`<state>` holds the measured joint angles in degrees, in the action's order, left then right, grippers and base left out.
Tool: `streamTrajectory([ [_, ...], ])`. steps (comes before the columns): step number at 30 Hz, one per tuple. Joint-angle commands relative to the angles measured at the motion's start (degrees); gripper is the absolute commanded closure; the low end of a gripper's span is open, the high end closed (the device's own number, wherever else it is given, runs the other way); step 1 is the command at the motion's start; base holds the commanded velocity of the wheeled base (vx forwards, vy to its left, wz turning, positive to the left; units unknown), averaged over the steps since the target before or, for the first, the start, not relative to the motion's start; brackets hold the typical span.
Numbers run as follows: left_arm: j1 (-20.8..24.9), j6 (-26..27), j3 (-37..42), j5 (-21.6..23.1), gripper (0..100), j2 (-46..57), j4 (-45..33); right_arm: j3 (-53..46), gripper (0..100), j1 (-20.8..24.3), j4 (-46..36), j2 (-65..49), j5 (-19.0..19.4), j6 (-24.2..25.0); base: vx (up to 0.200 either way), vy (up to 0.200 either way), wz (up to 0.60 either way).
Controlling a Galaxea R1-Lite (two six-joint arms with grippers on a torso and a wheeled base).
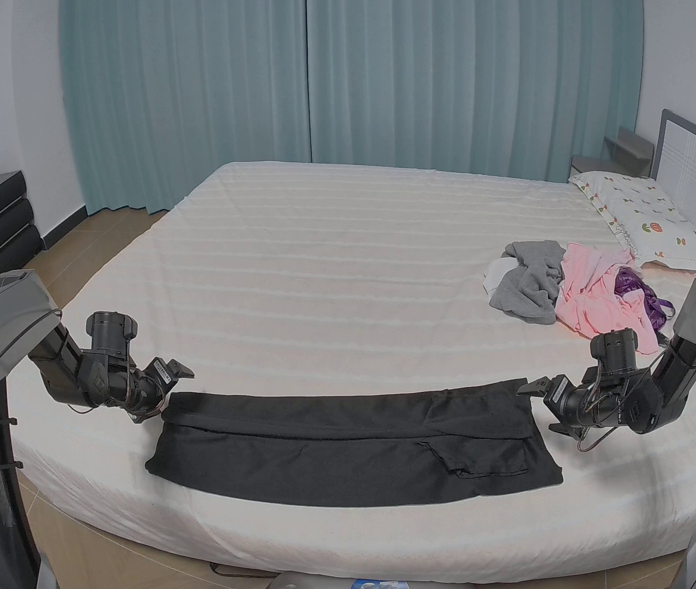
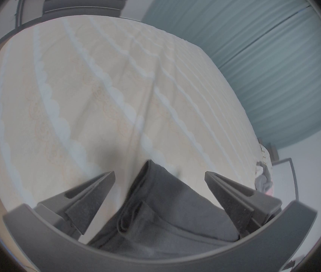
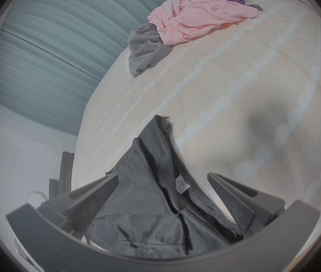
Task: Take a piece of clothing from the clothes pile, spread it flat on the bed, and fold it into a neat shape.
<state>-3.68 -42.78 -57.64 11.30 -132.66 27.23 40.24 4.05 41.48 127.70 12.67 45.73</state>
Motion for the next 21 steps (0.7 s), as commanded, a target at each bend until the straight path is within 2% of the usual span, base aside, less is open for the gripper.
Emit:
streamTrajectory([
  [1, -0.2, 6.7, 4.9, 2.6, 0, 2.8, 1.4, -2.2, 0, 0.3, 1.2, -0.6, 0.3, 0.0, 0.000, 0.000, 0.00],
  [8, 0.1, 13.0, 6.4, 2.7, 0, 2.3, 1.7, -2.9, 0, 0.5, 1.2, -2.6, 3.8, 2.7, 0.000, 0.000, 0.00],
  [21, 1.3, 13.4, 6.5, 2.7, 0, 1.1, 1.7, -3.2, 0, 0.5, 1.2, -2.5, 4.0, 2.8, 0.000, 0.000, 0.00],
])
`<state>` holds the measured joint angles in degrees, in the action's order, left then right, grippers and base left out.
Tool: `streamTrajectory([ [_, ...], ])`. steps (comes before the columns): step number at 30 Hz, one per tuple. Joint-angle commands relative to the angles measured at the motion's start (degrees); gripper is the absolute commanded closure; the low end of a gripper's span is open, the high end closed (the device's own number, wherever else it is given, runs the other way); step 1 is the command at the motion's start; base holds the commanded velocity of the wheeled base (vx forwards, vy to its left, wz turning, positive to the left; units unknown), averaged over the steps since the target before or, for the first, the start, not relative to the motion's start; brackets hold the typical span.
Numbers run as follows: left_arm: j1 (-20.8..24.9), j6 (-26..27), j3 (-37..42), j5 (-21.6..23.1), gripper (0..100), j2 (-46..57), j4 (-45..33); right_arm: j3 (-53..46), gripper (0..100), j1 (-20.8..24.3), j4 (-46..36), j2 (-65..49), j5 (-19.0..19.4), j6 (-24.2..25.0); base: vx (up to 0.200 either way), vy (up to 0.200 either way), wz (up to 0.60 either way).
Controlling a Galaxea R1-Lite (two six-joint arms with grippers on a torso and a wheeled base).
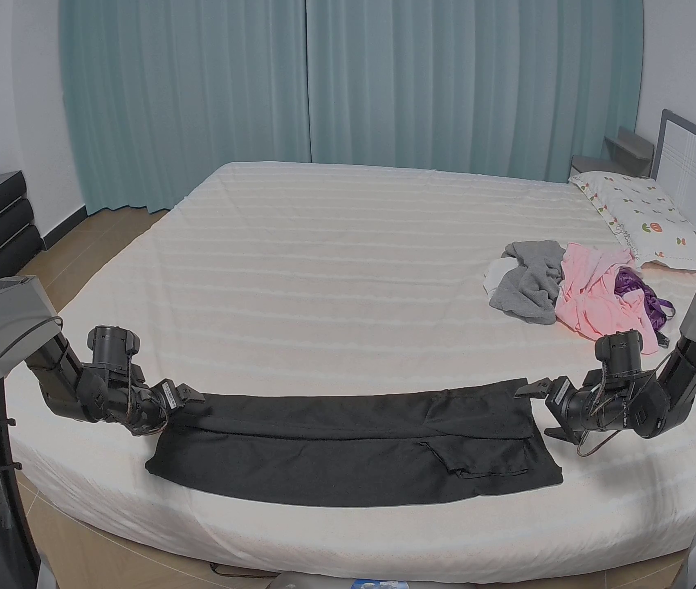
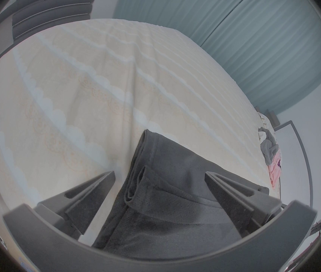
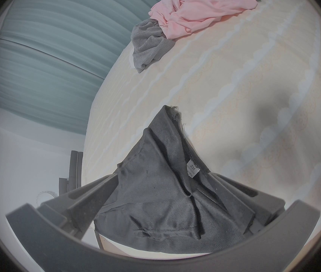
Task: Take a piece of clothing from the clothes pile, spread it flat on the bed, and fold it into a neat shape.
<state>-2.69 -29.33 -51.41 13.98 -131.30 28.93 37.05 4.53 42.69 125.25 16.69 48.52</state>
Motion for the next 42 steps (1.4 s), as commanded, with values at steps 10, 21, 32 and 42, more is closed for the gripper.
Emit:
streamTrajectory([
  [10, 0.7, 0.0, 2.6, 0.1, 0, 0.4, 1.0, -0.1, 0, 0.0, 0.0, -0.1, 0.1, 0.0, 0.000, 0.000, 0.00],
  [21, 0.6, 0.0, 4.4, 0.1, 100, 0.7, 3.2, -0.2, 0, 0.0, -0.1, -0.2, 0.1, 0.0, 0.000, 0.000, 0.00],
  [32, 0.5, -0.4, 4.7, 0.1, 100, 2.3, 3.2, -0.2, 0, 0.0, -0.1, -0.3, 0.1, 0.2, 0.000, 0.000, 0.00],
  [42, 0.5, -0.8, 4.8, -0.1, 100, 2.2, 3.1, -0.7, 0, 0.0, 0.1, -0.4, 0.2, 0.2, 0.000, 0.000, 0.00],
])
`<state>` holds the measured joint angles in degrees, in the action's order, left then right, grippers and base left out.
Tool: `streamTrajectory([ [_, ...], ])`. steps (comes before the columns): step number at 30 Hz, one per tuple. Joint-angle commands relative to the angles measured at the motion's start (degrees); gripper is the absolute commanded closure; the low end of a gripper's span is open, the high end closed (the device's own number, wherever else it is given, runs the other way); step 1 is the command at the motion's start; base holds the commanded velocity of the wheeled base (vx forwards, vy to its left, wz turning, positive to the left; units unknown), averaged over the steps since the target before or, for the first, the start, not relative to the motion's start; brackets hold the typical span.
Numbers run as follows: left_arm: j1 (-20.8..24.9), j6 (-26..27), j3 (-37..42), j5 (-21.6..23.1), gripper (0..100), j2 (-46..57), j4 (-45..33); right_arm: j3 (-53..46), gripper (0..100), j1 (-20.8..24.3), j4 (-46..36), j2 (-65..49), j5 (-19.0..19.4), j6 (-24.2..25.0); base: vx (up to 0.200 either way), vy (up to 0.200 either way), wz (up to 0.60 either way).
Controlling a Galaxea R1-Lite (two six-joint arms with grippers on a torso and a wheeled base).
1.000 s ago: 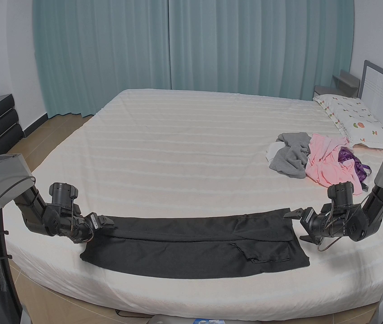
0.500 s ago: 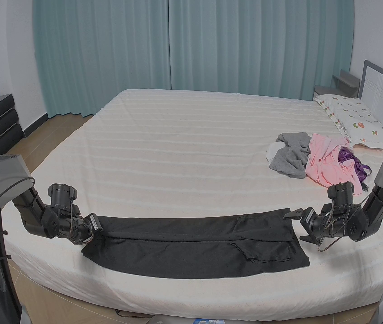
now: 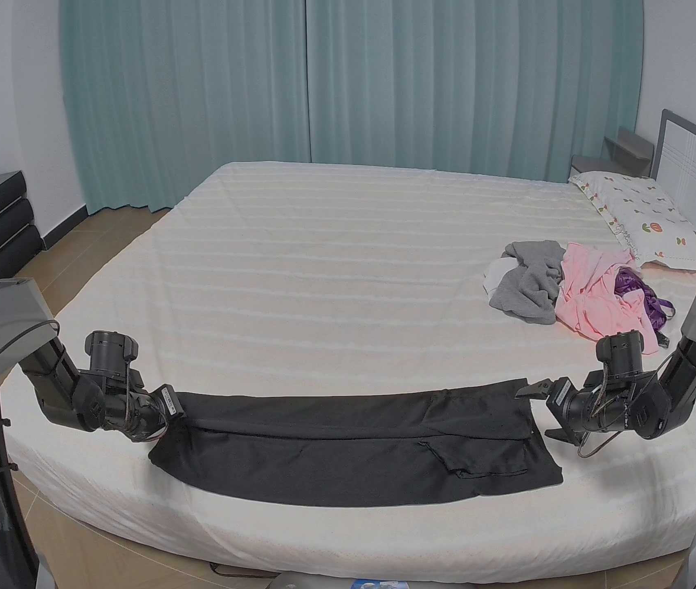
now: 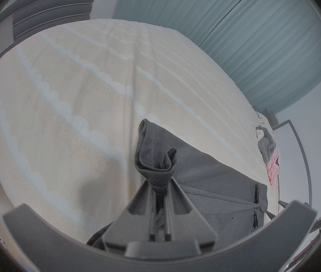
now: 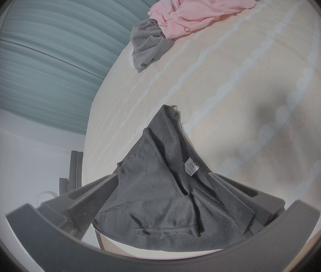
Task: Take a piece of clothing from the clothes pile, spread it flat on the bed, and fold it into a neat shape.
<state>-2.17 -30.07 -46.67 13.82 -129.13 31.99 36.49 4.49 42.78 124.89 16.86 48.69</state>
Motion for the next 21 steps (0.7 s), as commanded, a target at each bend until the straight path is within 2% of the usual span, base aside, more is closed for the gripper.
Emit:
streamTrajectory([
  [1, 0.0, -0.2, 0.0, 0.0, 100, 0.0, 0.0, -0.1, 0, 0.1, 0.0, -0.1, 0.0, 0.0, 0.000, 0.000, 0.00],
  [10, 0.0, -0.2, -0.8, 0.0, 100, -0.5, 0.1, 0.2, 0, 0.1, 0.1, -0.3, 0.0, 0.2, -0.200, 0.000, 0.00],
  [21, 0.1, -0.4, -1.5, 0.2, 100, -0.5, 0.2, 0.4, 0, 0.1, 0.1, -0.3, 0.0, 0.2, 0.000, 0.000, 0.00],
])
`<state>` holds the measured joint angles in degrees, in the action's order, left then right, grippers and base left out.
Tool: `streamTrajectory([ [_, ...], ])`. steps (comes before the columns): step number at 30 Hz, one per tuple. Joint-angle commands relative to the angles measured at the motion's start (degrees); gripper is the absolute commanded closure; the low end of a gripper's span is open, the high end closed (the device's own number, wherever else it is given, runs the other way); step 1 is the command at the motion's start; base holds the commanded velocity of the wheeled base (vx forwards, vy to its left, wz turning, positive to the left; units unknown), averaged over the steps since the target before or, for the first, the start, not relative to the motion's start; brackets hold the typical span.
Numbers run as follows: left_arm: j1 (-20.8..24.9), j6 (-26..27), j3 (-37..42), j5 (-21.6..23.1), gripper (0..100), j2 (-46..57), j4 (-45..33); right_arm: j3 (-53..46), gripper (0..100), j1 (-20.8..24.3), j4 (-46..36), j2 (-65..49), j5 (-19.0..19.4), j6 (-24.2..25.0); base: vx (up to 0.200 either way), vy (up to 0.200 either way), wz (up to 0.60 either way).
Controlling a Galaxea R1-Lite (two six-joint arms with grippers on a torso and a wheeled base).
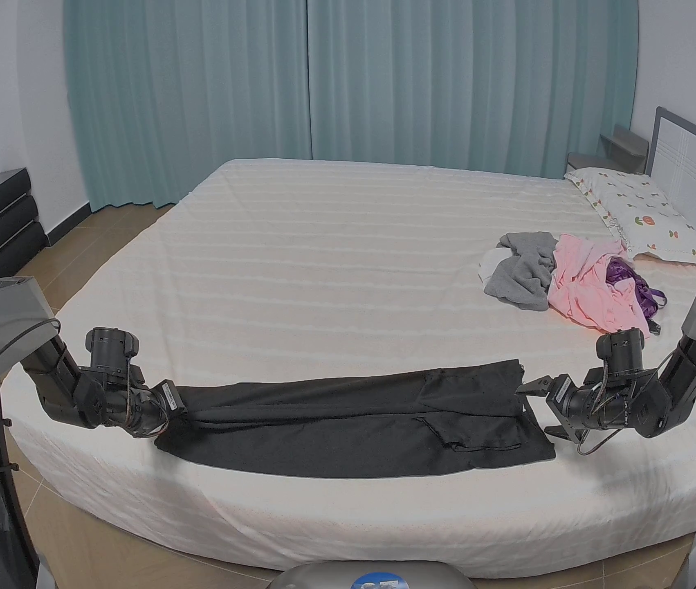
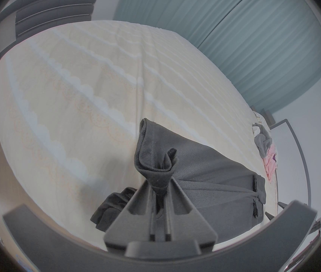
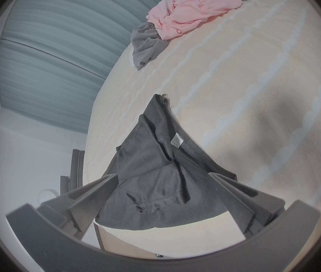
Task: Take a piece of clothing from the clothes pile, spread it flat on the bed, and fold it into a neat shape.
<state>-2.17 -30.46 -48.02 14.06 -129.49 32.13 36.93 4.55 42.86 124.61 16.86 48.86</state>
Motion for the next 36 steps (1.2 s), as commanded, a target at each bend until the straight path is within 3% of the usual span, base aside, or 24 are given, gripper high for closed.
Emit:
streamTrajectory([
  [1, 0.1, -0.1, -0.2, -0.1, 100, -0.2, 0.1, 0.0, 0, 0.0, 0.0, 0.0, 0.0, 0.0, 0.000, 0.000, 0.00],
  [4, 0.1, -0.4, -0.4, -0.1, 100, 0.3, 0.0, -0.1, 0, 0.0, 0.0, -0.2, 0.0, 0.0, 0.000, 0.000, 0.00],
  [18, 3.4, -4.1, -0.1, -0.6, 100, 5.4, -0.1, 0.0, 0, -0.1, 0.0, -0.3, 0.1, 0.1, 0.000, -0.200, 0.00],
  [21, 4.9, -6.8, -0.5, -0.7, 100, 7.1, -0.3, 0.0, 0, -0.1, 0.0, -0.4, 0.5, 0.8, 0.000, -0.200, 0.00],
  [29, 8.5, -7.2, -1.6, -1.0, 100, 9.8, -0.9, -0.2, 0, -0.1, 0.0, -1.2, 1.5, 1.2, 0.000, -0.200, 0.00],
  [36, 12.9, -9.3, -6.8, -4.5, 100, 10.7, -6.9, -0.3, 0, -0.1, 0.0, -1.3, 1.5, 1.3, 0.000, -0.200, 0.00],
])
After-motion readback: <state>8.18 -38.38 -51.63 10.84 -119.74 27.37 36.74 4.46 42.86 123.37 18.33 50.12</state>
